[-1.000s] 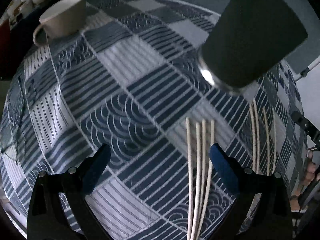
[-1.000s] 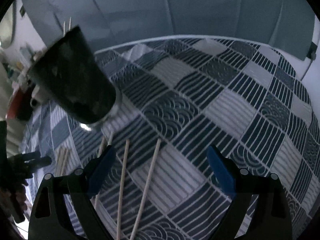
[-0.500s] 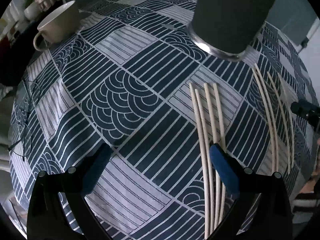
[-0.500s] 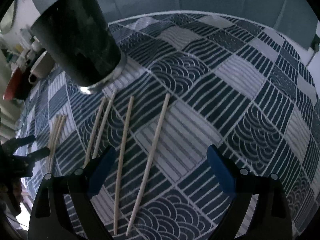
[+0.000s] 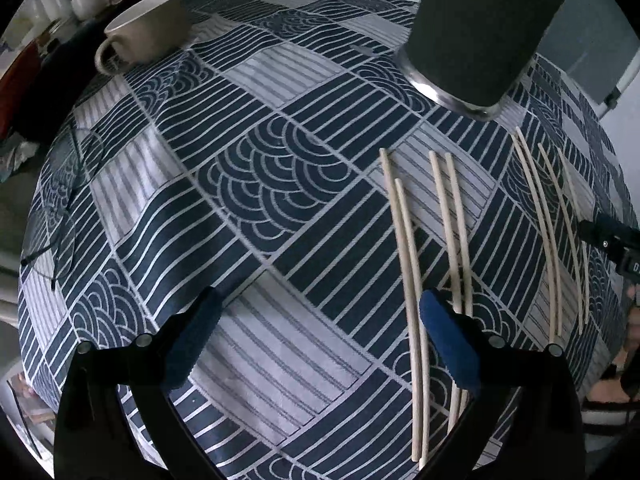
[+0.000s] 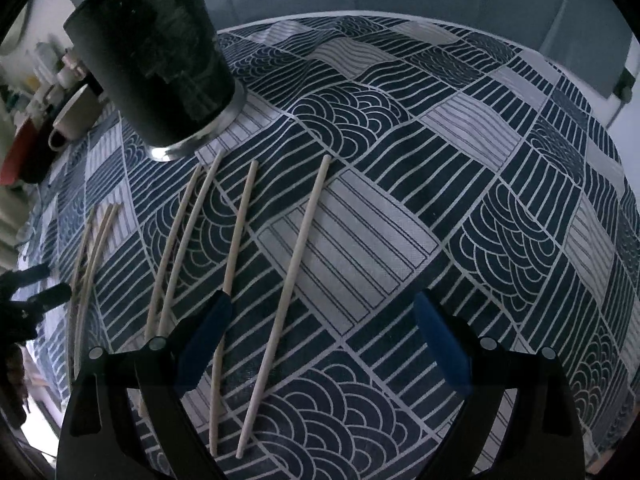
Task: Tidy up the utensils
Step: 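Move both tools back down to the remaining loose chopsticks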
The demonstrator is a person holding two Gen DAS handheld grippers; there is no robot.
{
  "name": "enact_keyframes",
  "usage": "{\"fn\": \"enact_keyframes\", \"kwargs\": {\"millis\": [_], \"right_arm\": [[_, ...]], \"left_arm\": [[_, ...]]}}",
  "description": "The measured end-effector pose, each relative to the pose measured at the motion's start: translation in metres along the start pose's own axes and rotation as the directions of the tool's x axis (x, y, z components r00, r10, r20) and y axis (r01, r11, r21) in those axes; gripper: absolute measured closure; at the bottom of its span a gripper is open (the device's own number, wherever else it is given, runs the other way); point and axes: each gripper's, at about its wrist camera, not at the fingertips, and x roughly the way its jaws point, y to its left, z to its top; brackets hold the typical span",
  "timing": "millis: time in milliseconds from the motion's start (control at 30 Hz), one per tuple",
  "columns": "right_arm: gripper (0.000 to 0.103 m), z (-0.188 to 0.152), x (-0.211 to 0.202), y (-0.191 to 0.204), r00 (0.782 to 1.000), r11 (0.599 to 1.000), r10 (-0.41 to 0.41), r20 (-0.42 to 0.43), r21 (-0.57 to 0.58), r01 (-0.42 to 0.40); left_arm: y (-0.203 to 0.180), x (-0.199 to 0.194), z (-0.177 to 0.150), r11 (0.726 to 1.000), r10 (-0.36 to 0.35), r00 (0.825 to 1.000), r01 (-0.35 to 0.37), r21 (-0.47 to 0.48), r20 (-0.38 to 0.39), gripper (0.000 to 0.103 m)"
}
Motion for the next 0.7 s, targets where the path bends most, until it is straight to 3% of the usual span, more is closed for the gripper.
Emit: {"fn": "enact_keyframes", "kwargs": {"millis": [333,700], "right_arm": [[0.013,-0.005,0.005,0.011,0.998,0.996,-0.068,0.014,-0.063,0.069],[0.011,-0.005,0.006,0.01,0.997,0.996,-0.07,0.014,-0.056,0.07]], "left_arm": [[0.001,-0.002,-0.001,1.0,0.011,1.0,-0.011,-0.008,-0.003,0.006],[-0.005,0.002,0.004,1.0,0.016,1.0,-0.016,0.017,0.009,0.004]]}}
